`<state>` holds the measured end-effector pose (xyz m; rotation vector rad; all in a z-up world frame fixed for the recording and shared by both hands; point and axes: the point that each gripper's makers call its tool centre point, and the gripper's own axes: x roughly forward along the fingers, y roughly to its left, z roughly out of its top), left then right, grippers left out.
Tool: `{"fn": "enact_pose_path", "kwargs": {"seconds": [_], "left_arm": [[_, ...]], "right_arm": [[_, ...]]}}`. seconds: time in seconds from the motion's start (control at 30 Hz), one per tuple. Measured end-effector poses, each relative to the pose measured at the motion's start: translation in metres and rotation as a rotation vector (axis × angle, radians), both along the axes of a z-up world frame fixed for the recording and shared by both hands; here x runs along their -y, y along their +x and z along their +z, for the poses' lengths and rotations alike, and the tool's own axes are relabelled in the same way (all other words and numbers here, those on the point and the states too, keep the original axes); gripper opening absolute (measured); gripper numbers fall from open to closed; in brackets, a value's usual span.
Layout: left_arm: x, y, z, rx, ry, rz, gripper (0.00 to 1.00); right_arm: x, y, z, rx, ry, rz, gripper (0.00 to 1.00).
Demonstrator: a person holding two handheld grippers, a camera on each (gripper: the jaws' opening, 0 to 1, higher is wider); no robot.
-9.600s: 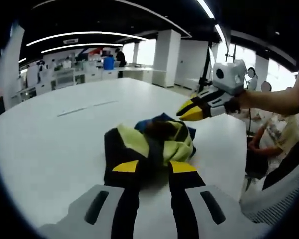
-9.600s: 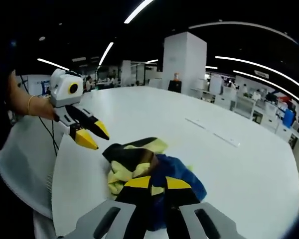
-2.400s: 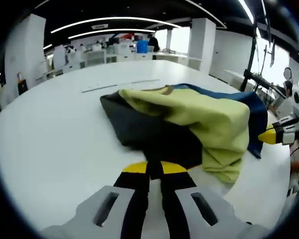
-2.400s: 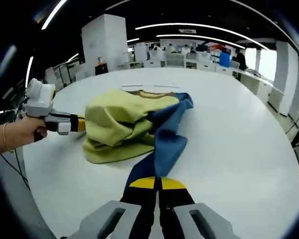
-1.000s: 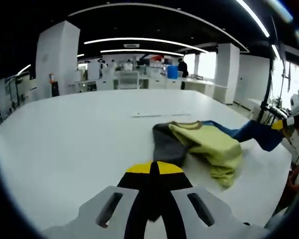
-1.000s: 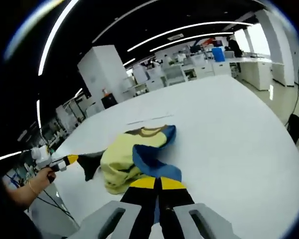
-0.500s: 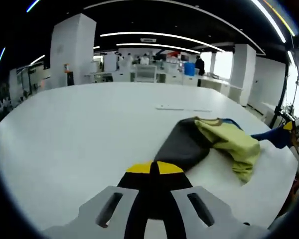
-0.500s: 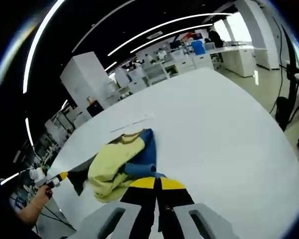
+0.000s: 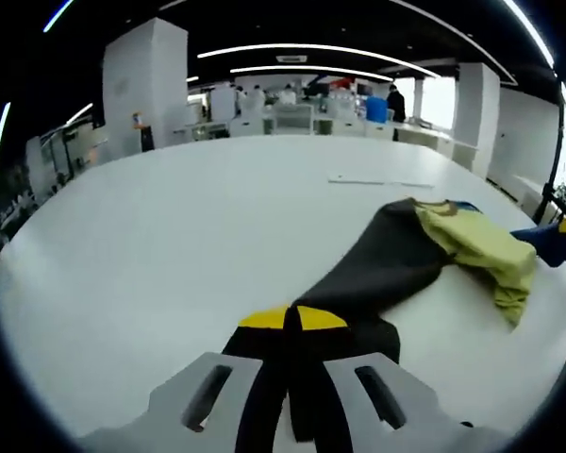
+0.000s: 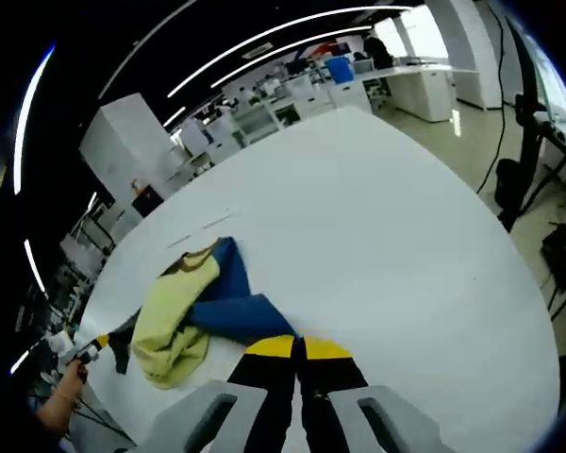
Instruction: Fold the garment on the visible template until the final outline fits inside the template.
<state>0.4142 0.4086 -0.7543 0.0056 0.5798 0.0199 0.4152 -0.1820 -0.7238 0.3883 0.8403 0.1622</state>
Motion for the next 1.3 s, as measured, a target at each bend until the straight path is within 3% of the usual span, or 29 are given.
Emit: {"fn": "enact_pose_path", "kwargs": {"seconds": [0.2,0.33,0.5,0.83,1.3], "left_arm": [[-0.019,0.005,-0.008,0.003,-0.017,0.054,0.0],[-0.025,0.009,-0.016,-0.021,0.003,0.06,0.0],[-0.028,0.012,-0.024,-0.058,0.03,0.048,0.0],[-0.04,0.019,-0.033,-0.117,0.094,0.024,0.0],[-0.056,0.033,-0.035,-0.165,0.156,-0.004,0.0]], "right_arm": [[0.013,0.006,-0.014,-0.035,-0.022,-0.008,0.0],[0.018,0.007,-0.022,-0.072,-0.026,-0.009,0.0],[0.04,0.019,-0.035,-0.111,-0.039,-0.017,0.0],[0.069,0.034,-0.046,-0.15,-0.085,-0.034,0.0],[0.106,0.038,-0.053,-0.203,-0.176,-0.055,0.0]]}}
